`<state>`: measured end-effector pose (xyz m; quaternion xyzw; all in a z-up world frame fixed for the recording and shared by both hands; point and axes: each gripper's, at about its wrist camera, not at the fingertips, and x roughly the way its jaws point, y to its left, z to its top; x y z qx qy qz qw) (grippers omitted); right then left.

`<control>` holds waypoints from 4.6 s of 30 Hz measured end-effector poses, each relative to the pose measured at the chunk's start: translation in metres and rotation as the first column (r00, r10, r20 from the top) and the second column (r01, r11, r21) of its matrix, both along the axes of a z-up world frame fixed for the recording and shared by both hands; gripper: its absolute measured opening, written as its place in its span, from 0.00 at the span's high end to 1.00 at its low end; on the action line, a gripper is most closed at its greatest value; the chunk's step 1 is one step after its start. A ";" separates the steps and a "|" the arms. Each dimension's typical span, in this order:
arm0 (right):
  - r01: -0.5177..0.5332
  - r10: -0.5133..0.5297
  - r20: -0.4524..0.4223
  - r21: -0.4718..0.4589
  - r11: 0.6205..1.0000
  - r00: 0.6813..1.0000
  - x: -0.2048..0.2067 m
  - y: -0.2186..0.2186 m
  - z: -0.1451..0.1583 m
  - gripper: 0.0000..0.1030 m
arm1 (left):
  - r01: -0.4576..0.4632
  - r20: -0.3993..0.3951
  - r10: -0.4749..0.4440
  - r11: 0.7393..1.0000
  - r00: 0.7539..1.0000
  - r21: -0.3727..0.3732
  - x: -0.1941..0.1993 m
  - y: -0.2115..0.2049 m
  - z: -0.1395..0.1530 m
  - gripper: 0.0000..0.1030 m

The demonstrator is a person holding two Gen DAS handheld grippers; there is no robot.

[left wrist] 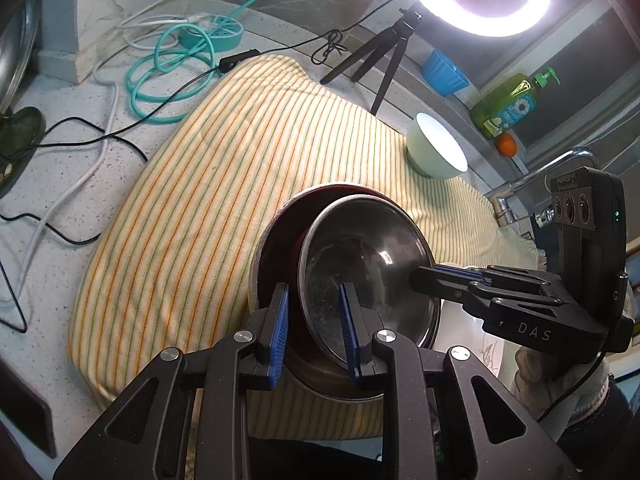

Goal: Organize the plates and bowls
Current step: 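Open the left tool and withdraw from the nested bowls, then move the left tool to the rim of the pale green bowl, then close the left tool on the pale green bowl rim, then lift the pale green bowl and carry it over the nested steel bowls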

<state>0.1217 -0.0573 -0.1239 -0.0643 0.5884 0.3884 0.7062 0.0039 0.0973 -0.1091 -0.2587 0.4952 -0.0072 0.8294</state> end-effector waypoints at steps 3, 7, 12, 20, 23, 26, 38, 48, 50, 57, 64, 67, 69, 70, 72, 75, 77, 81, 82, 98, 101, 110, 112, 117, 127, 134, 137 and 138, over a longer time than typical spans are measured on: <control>-0.005 0.005 0.005 -0.005 1.000 1.000 -0.001 0.001 -0.001 0.85 | 0.001 -0.002 -0.001 1.000 1.000 0.005 0.001 0.000 0.000 0.78; -0.005 0.005 0.016 -0.009 1.000 1.000 -0.002 0.003 -0.001 0.83 | -0.005 -0.007 0.005 1.000 1.000 0.001 0.002 0.000 -0.002 0.78; -0.016 0.016 0.016 0.020 1.000 1.000 -0.002 0.005 0.006 0.62 | -0.008 -0.001 0.008 1.000 1.000 0.008 0.002 0.000 0.002 0.75; -0.018 0.014 0.046 0.077 0.997 0.999 -0.005 -0.003 0.024 0.47 | -0.004 0.032 0.004 1.000 0.999 0.012 0.000 0.000 0.016 0.73; 0.003 -0.008 0.047 0.106 0.994 0.999 -0.004 -0.011 0.031 0.38 | -0.003 0.048 0.003 1.000 0.999 0.015 0.000 0.000 0.022 0.66; 0.032 -0.039 0.049 0.131 0.991 0.998 -0.001 -0.022 0.038 0.36 | 0.000 0.062 -0.001 1.000 0.998 0.014 0.003 -0.001 0.029 0.61; 0.202 -0.222 0.110 0.169 0.965 0.969 0.032 -0.092 0.068 0.32 | 0.030 0.114 -0.031 1.000 0.993 0.010 0.032 -0.005 0.048 0.53; 0.341 -0.370 0.151 0.186 0.921 0.917 0.079 -0.148 0.083 0.32 | 0.076 0.162 -0.077 0.997 0.984 0.015 0.081 -0.020 0.061 0.53; 0.366 -0.397 0.153 0.194 0.910 0.905 0.090 -0.155 0.083 0.32 | 0.082 0.167 -0.085 0.996 0.982 0.026 0.095 -0.024 0.062 0.53; 0.453 -0.482 0.118 0.210 0.866 0.868 0.134 -0.171 0.069 0.32 | 0.155 0.137 -0.153 0.988 0.979 0.002 0.145 -0.041 0.053 0.53; 0.493 -0.510 0.038 0.201 0.846 0.859 0.170 -0.170 0.038 0.32 | 0.194 0.078 -0.192 0.981 0.978 -0.021 0.193 -0.056 0.034 0.53; 0.504 -0.513 -0.007 0.191 0.842 0.859 0.185 -0.167 0.022 0.32 | 0.198 0.047 -0.196 0.979 0.980 -0.048 0.213 -0.060 0.022 0.53; 0.513 -0.517 -0.033 0.191 0.837 0.855 0.192 -0.165 0.013 0.32 | 0.201 0.030 -0.199 0.978 0.979 -0.055 0.222 -0.063 0.015 0.53; 0.516 -0.518 -0.042 0.190 0.835 0.854 0.194 -0.165 0.010 0.32 | 0.203 0.021 -0.202 0.977 0.979 -0.062 0.227 -0.065 0.011 0.55; 0.519 -0.518 -0.060 0.185 0.834 0.854 0.202 -0.162 0.001 0.32 | 0.213 0.001 -0.213 0.975 0.977 -0.071 0.235 -0.070 0.003 0.55; 0.527 -0.522 -0.080 0.183 0.830 0.849 0.209 -0.159 -0.010 0.33 | 0.224 -0.019 -0.226 0.972 0.974 -0.071 0.246 -0.074 -0.007 0.56; 0.529 -0.519 -0.100 0.182 0.829 0.849 0.214 -0.157 -0.017 0.40 | 0.232 -0.028 -0.234 0.970 0.972 -0.074 0.252 -0.076 -0.012 0.60; 0.529 -0.514 -0.126 0.173 0.831 0.848 0.221 -0.152 -0.027 0.50 | 0.257 -0.048 -0.261 0.964 0.964 -0.070 0.262 -0.080 -0.023 0.72; 0.527 -0.512 -0.130 0.171 0.832 0.849 0.221 -0.151 -0.029 0.54 | 0.263 -0.054 -0.267 0.962 0.962 -0.072 0.264 -0.080 -0.026 0.73; 0.485 -0.475 -0.122 0.077 0.871 0.871 0.219 -0.136 -0.030 0.85 | 0.299 -0.063 -0.303 0.952 0.951 -0.070 0.262 -0.085 -0.031 0.83; 0.479 -0.469 -0.110 0.081 0.874 0.876 0.213 -0.134 -0.023 0.85 | 0.292 -0.054 -0.296 0.953 0.954 -0.077 0.256 -0.082 -0.026 0.83; 0.441 -0.436 -0.069 0.121 0.889 0.897 0.187 -0.127 0.010 0.85 | 0.281 0.003 -0.282 0.957 0.959 -0.075 0.223 -0.076 0.002 0.83; 0.429 -0.425 -0.064 0.134 0.893 0.903 0.180 -0.125 0.017 0.84 | 0.273 0.021 -0.272 0.960 0.962 -0.067 0.213 -0.074 0.010 0.83; 0.390 -0.388 -0.039 0.155 0.908 0.921 0.156 -0.120 0.032 0.84 | 0.261 0.056 -0.259 0.964 0.964 -0.043 0.187 -0.071 0.028 0.83; 0.358 -0.355 -0.046 0.175 0.917 0.934 0.111 -0.120 0.054 0.84 | 0.240 0.090 -0.236 0.970 0.968 -0.043 0.138 -0.070 0.046 0.83; 0.316 -0.315 -0.035 0.187 0.930 0.948 0.084 -0.113 0.063 0.84 | 0.205 0.110 -0.201 0.978 0.973 -0.034 0.108 -0.063 0.054 0.83; 0.295 -0.292 -0.041 0.193 0.936 0.955 0.074 -0.107 0.065 0.84 | 0.187 0.112 -0.182 0.982 0.977 -0.035 0.096 -0.056 0.055 0.83; 0.287 -0.285 -0.038 0.194 0.938 0.958 0.071 -0.104 0.065 0.84 | 0.179 0.113 -0.174 0.983 0.978 -0.037 0.091 -0.053 0.056 0.83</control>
